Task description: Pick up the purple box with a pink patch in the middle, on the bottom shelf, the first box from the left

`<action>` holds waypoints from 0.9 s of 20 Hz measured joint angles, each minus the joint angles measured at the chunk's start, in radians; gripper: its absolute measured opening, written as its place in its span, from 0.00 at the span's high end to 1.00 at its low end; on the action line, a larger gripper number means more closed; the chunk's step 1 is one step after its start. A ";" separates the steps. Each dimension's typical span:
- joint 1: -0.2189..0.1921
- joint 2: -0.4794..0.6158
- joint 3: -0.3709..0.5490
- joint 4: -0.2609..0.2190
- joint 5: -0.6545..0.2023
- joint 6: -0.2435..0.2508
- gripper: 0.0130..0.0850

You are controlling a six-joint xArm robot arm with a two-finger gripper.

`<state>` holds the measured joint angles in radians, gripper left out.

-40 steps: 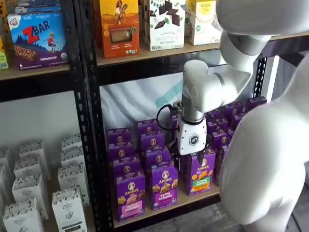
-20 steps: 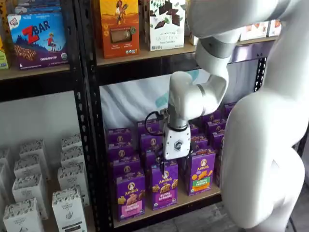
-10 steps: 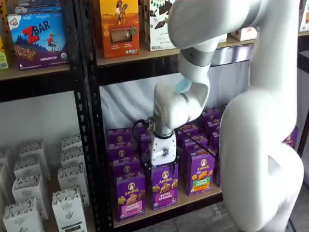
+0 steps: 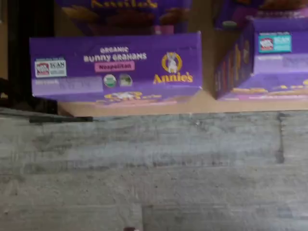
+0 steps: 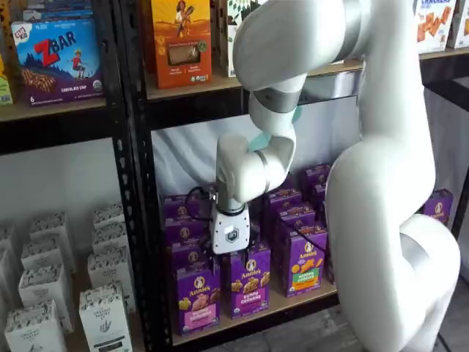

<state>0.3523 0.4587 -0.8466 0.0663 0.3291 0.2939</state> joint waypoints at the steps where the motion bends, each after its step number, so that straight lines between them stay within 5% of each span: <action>1: 0.001 0.011 -0.013 0.017 0.000 -0.015 0.00; 4: -0.001 0.047 -0.053 0.045 -0.010 -0.043 0.00; 11: -0.023 0.124 -0.155 -0.005 0.031 -0.016 0.00; 15: -0.034 0.157 -0.188 0.049 0.019 -0.079 0.00; 18: -0.043 0.180 -0.213 0.032 0.014 -0.072 0.00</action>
<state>0.3092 0.6391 -1.0600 0.0985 0.3427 0.2215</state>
